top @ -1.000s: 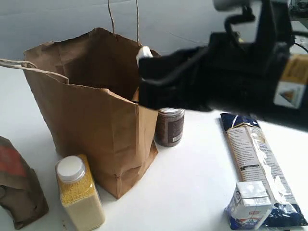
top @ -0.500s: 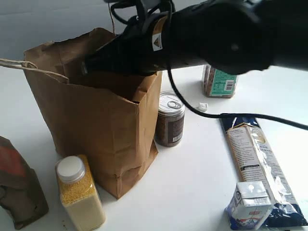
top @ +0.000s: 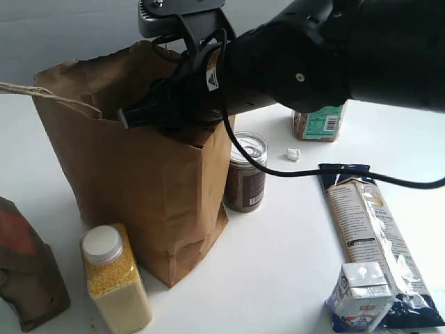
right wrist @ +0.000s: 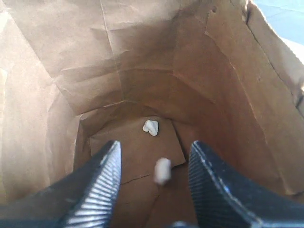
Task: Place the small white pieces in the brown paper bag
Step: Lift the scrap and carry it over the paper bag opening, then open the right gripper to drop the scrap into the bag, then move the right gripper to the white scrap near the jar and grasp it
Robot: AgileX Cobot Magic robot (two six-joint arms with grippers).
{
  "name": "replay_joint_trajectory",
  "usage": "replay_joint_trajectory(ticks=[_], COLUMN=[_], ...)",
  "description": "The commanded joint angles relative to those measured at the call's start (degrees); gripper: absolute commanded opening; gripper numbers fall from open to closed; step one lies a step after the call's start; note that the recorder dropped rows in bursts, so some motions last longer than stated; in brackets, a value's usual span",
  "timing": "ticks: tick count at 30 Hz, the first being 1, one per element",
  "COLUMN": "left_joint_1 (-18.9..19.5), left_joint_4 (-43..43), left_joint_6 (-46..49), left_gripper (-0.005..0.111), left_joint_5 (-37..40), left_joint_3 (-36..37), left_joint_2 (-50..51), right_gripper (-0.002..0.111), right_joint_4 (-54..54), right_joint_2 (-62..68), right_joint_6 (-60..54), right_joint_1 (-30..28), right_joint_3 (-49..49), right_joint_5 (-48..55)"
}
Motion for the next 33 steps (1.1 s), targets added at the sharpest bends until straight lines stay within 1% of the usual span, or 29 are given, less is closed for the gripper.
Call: replay_joint_trajectory(ticks=[1, 3, 4, 7, 10, 12, 13, 14, 15, 16, 17, 18, 21, 25, 26, 27, 28, 29, 32, 33], left_joint_1=[-0.3, -0.3, -0.3, -0.3, -0.3, -0.3, -0.3, -0.3, -0.3, -0.3, -0.3, -0.3, -0.3, -0.3, -0.3, -0.3, -0.3, -0.3, -0.3, -0.3], left_joint_4=[-0.4, -0.4, -0.4, -0.4, -0.4, -0.4, -0.4, -0.4, -0.4, -0.4, -0.4, -0.4, -0.4, -0.4, -0.4, -0.4, -0.4, -0.4, -0.4, -0.4], left_joint_6=[-0.3, -0.3, -0.3, -0.3, -0.3, -0.3, -0.3, -0.3, -0.3, -0.3, -0.3, -0.3, -0.3, -0.3, -0.3, -0.3, -0.3, -0.3, -0.3, -0.3], left_gripper=[0.0, 0.0, 0.0, 0.0, 0.0, 0.0, 0.0, 0.0, 0.0, 0.0, 0.0, 0.0, 0.0, 0.0, 0.0, 0.0, 0.0, 0.0, 0.0, 0.0], left_joint_5=[-0.2, -0.2, -0.2, -0.2, -0.2, -0.2, -0.2, -0.2, -0.2, -0.2, -0.2, -0.2, -0.2, -0.2, -0.2, -0.2, -0.2, -0.2, -0.2, -0.2], left_joint_3=[0.2, 0.2, 0.2, 0.2, 0.2, 0.2, 0.2, 0.2, 0.2, 0.2, 0.2, 0.2, 0.2, 0.2, 0.2, 0.2, 0.2, 0.2, 0.2, 0.2], left_joint_2=[-0.2, -0.2, -0.2, -0.2, -0.2, -0.2, -0.2, -0.2, -0.2, -0.2, -0.2, -0.2, -0.2, -0.2, -0.2, -0.2, -0.2, -0.2, -0.2, -0.2], right_gripper=[0.043, 0.04, 0.037, 0.018, 0.0, 0.0, 0.0, 0.0, 0.0, 0.0, 0.0, 0.0, 0.0, 0.0, 0.0, 0.0, 0.0, 0.0, 0.001, 0.003], right_joint_4=[-3.4, -6.3, -7.2, -8.5, -8.7, -10.0, -10.4, -10.4, -10.5, -10.5, -10.5, -10.5, -10.5, -9.4, -6.9, -2.1, 3.6, 7.5, 14.9, 16.4], right_joint_2=[-2.2, -4.5, -5.9, -10.1, -13.4, -15.0, -16.7, -17.3, -18.5, -18.9, -19.2, -19.2, -19.1, -17.4, -15.6, -13.2, -10.2, -7.7, -0.1, 2.6], right_joint_6=[1.8, 4.7, 6.1, 7.0, 5.8, 5.6, 6.1, 6.6, 8.4, 9.2, 11.2, 12.3, 14.9, 13.6, 10.0, 4.0, -2.8, -7.0, -14.9, -16.8], right_joint_1=[0.0, 0.3, 0.6, 1.8, 3.2, 3.9, 4.0, 4.0, 2.6, 1.9, -0.2, -1.2, -8.7, -19.5, -21.9, -24.2, -25.9, -26.7, -28.7, -29.0], right_joint_3=[-0.8, -0.8, -0.8, -0.8, -0.3, 1.9, 6.3, 8.3, 13.6, 16.1, 20.2, 21.4, 25.0, 23.2, 21.7, 19.8, 17.4, 15.4, 9.0, 6.8], right_joint_5=[-0.2, -0.1, 0.4, 3.8, 10.8, 12.9, 12.6, 12.4, 11.0, 10.1, 8.6, 8.3, 7.4, 4.8, 5.1, 5.1, 5.5, 6.2, 10.5, 12.2])
